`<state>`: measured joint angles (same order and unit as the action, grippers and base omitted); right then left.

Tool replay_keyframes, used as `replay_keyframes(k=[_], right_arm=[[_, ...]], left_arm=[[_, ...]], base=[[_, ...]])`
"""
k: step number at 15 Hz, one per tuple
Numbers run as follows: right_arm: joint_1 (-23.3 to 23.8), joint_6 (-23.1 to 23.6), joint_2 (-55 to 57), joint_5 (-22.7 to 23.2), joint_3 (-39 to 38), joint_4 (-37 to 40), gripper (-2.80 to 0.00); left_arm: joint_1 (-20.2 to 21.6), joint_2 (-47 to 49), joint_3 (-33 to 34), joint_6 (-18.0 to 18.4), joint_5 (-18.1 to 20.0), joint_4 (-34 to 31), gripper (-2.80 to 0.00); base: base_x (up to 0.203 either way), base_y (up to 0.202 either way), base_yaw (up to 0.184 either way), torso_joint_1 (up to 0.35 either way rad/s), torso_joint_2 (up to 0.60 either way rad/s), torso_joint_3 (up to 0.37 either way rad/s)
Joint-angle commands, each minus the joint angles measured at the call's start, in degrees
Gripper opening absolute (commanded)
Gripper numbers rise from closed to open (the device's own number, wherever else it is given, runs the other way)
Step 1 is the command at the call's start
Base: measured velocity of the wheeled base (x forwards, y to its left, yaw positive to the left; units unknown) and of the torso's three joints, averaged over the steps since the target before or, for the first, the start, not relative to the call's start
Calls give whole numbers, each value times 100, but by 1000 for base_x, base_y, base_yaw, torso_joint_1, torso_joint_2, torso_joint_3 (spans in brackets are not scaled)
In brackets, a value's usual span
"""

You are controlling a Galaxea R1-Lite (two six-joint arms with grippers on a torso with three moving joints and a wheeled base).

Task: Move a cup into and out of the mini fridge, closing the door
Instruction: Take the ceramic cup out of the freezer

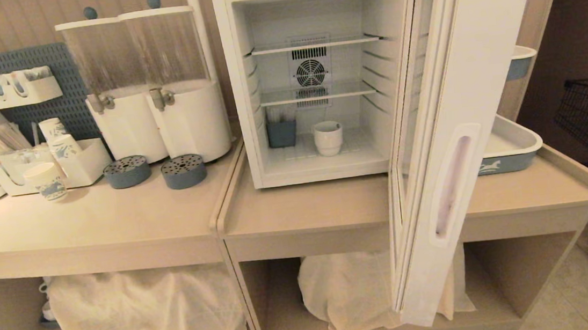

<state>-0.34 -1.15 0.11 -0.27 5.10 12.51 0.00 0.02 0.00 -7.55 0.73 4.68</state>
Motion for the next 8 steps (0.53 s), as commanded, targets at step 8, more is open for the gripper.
replay_keyframes(k=[8], right_arm=[[-1, 0, 7, 0, 0, 6, -280]], left_arm=[[0, -27, 229, -4, 6, 6, -280]], base=[[2, 59, -1, 2, 2, -1]])
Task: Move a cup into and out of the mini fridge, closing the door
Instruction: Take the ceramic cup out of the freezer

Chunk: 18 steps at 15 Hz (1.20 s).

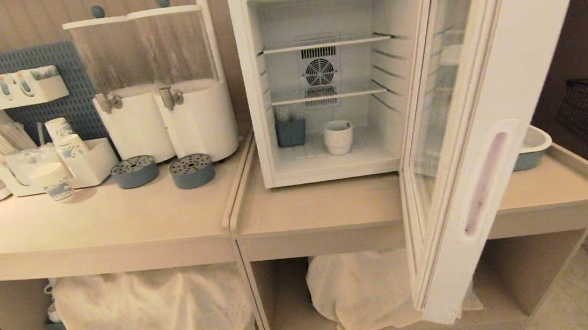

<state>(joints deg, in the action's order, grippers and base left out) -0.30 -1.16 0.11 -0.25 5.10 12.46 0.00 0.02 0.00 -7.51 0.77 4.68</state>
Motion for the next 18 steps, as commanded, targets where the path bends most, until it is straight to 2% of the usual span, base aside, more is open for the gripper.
replay_keyframes(k=[1, 18], right_arm=[[-5, 2, 7, -1, 0, 11, -280], [-5, -7, 7, -1, 0, 11, -280]], left_arm=[[0, -29, 229, -14, 2, 6, -280], [0, -29, 229, -32, 2, 6, -280]], base=[[0, 197, 1, 4, 0, 0], [0, 193, 0, 3, 3, 3]])
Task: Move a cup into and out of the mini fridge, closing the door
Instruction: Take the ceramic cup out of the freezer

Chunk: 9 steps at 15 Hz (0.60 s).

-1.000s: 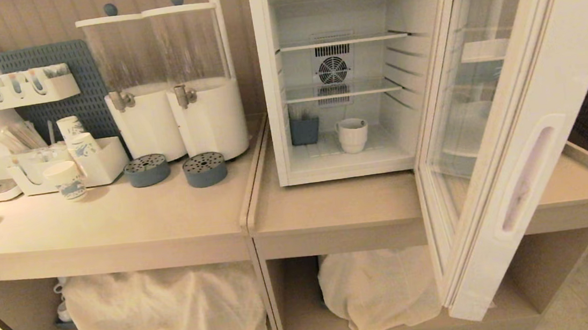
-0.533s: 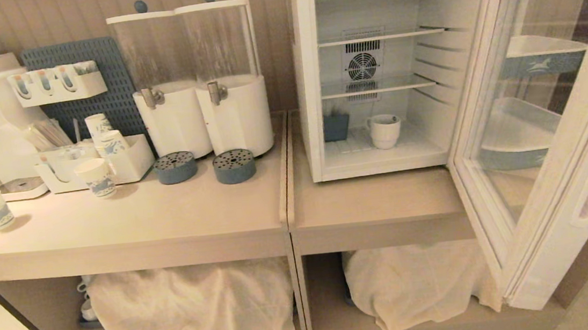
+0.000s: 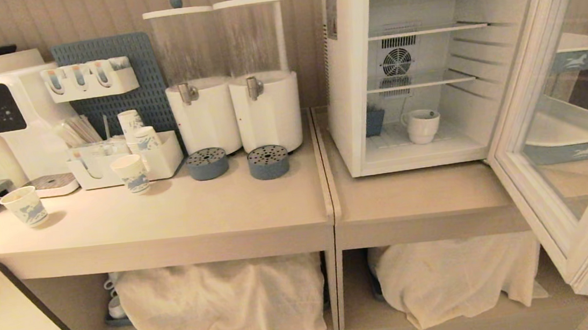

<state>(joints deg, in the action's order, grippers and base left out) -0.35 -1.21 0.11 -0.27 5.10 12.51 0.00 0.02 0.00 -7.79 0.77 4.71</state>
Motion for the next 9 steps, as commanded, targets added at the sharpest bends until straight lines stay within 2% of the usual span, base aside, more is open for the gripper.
replay_keyframes(k=[1, 9], right_arm=[[0, -2, 7, 0, 0, 6, -280], [0, -2, 7, 0, -1, -3, -280]], left_arm=[[0, -20, 229, -3, 2, 4, -280], [0, -29, 229, -30, -5, 4, -280]], base=[[0, 196, 1, 6, -1, -1], [0, 194, 0, 4, 4, 2]])
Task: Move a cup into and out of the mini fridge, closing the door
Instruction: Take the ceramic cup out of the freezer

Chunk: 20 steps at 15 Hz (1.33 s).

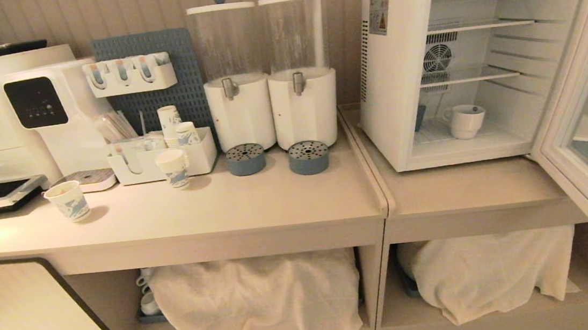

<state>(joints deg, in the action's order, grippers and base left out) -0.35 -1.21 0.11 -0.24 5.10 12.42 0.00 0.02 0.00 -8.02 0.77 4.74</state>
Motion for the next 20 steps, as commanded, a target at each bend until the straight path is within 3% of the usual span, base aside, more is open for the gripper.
replay_keyframes(k=[1, 20], right_arm=[[0, -2, 7, -2, 0, 6, -280], [0, -2, 7, -2, 0, 6, -280]], left_arm=[[0, -25, 229, -6, 2, 9, -280], [0, -24, 229, -19, 2, 36, -280]], base=[[0, 175, -3, -2, 7, -2], [0, 10, 0, 0, 0, 0]])
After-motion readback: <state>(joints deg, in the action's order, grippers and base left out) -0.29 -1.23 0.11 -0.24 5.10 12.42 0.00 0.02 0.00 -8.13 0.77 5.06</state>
